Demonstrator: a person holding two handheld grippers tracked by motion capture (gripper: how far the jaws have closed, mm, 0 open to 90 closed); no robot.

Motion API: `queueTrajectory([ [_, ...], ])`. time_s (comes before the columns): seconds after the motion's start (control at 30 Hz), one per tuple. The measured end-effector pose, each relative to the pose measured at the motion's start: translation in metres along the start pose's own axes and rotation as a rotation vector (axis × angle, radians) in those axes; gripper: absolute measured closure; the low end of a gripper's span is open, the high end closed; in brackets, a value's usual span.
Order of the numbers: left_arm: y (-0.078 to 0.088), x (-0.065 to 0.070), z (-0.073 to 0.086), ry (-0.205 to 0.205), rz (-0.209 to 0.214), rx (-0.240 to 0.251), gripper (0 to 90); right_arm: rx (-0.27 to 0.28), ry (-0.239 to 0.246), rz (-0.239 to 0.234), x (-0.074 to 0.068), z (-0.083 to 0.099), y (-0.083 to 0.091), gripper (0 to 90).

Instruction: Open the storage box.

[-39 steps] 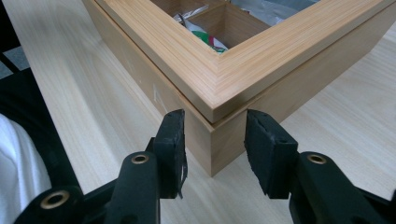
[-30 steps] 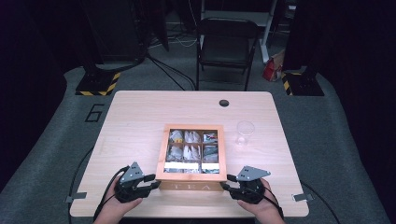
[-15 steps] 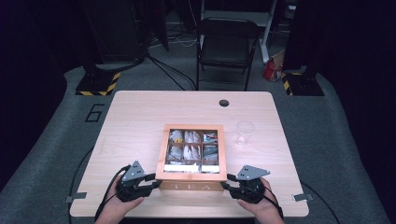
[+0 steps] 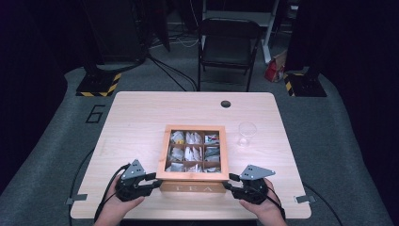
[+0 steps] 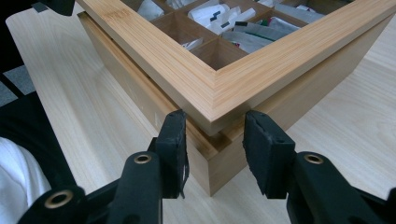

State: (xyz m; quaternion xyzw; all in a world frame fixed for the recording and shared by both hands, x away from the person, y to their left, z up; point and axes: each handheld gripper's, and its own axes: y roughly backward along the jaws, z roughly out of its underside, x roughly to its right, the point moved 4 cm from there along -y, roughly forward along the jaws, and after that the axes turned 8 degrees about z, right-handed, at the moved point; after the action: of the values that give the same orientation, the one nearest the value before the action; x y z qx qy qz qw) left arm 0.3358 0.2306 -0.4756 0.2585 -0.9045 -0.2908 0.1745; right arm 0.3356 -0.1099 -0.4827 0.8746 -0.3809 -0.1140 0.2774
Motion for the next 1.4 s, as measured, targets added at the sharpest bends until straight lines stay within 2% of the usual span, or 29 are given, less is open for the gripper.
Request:
queueTrajectory([
  [0.23,0.008,0.0,-0.01,0.004,-0.002,0.02,63.0,0.023,0.024,0.032,0.001,-0.009,0.005,55.2],
  [0.57,0.013,-0.001,-0.022,0.009,-0.018,0.041,61.6,0.045,0.071,0.05,0.003,-0.026,0.014,54.5],
  [0.73,0.017,-0.002,-0.03,-0.024,-0.039,0.029,56.8,0.045,0.082,0.052,0.004,-0.033,0.018,54.5],
  [0.77,0.017,-0.002,-0.032,-0.027,-0.05,0.041,56.6,0.05,0.096,0.049,0.005,-0.035,0.018,54.5],
  [0.83,0.019,-0.002,-0.035,-0.038,-0.055,0.039,56.6,0.055,0.089,0.051,0.006,-0.039,0.02,54.6],
  [0.9,0.022,-0.002,-0.038,-0.046,-0.053,0.04,56.5,0.055,0.074,0.049,0.007,-0.042,0.021,54.5],
  [1.07,0.026,-0.003,-0.047,-0.068,-0.068,0.055,56.5,0.066,0.089,0.049,0.01,-0.052,0.025,54.5],
  [1.2,0.029,-0.003,-0.052,-0.082,-0.07,0.04,56.5,0.051,0.099,0.049,0.011,-0.057,0.027,54.4],
  [1.4,0.033,-0.005,-0.06,-0.092,-0.074,0.052,56.5,0.063,0.118,0.057,0.013,-0.066,0.029,54.4],
])
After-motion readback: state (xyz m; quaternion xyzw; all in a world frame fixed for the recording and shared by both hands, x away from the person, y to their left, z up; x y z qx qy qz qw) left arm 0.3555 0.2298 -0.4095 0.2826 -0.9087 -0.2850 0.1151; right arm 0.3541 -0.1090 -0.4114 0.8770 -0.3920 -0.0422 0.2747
